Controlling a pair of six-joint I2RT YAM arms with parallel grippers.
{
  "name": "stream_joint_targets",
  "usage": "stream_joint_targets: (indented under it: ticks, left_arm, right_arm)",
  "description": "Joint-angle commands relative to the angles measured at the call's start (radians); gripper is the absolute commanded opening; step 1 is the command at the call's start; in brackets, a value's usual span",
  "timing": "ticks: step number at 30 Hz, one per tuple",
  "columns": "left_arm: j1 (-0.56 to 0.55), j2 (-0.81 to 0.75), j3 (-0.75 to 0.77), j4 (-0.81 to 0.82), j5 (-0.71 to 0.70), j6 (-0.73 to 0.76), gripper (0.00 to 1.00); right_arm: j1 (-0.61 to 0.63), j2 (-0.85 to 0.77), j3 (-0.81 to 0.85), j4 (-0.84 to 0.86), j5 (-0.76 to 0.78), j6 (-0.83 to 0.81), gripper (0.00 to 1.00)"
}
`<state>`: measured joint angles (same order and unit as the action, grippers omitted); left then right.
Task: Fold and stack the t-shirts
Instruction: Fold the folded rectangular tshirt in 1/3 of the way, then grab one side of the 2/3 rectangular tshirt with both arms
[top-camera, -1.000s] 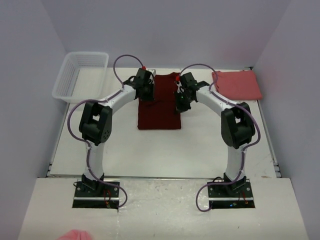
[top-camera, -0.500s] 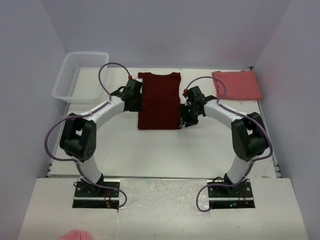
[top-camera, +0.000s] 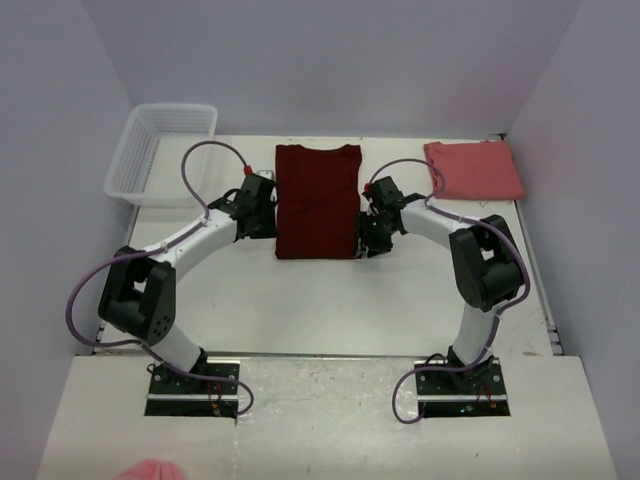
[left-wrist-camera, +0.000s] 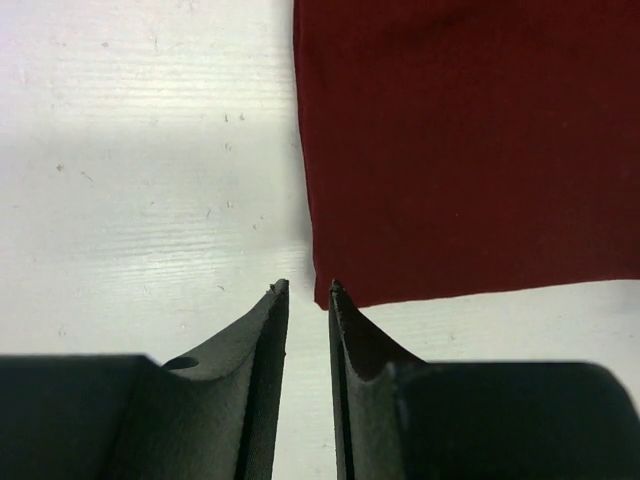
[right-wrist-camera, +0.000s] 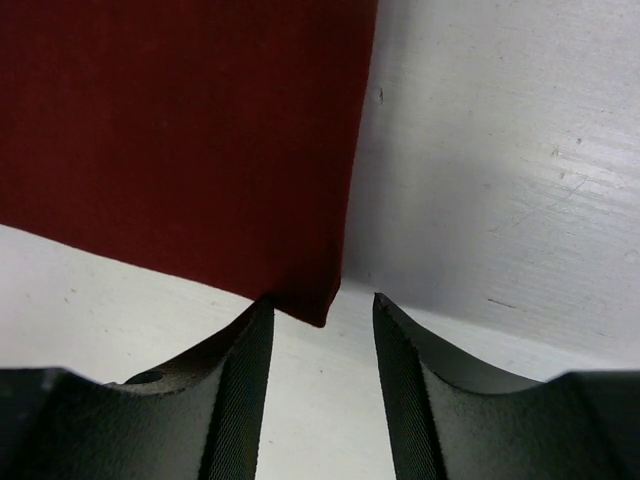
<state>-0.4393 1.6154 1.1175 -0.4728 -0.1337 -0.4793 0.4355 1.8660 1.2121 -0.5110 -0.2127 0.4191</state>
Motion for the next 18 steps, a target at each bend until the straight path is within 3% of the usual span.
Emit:
stream_joint_targets:
  ticks: [1, 13, 18]
  left_arm:
    - [0.001, -0.1, -0.031, 0.046, 0.011, -0.041, 0.24]
    - [0.001, -0.232, -0.159, 0.071, 0.014, -0.059, 0.26]
    - [0.001, -0.259, -0.179, 0.062, 0.009, -0.076, 0.29]
  right_arm:
    - [-0.003, 0.012, 0.041, 0.023, -0.011, 0.02, 0.45]
    - [-0.003, 0.073, 0.084, 0.029, -0.004, 0.037, 0.43]
    - [-0.003, 0.068, 0.069, 0.042, -0.011, 0.047, 0.3]
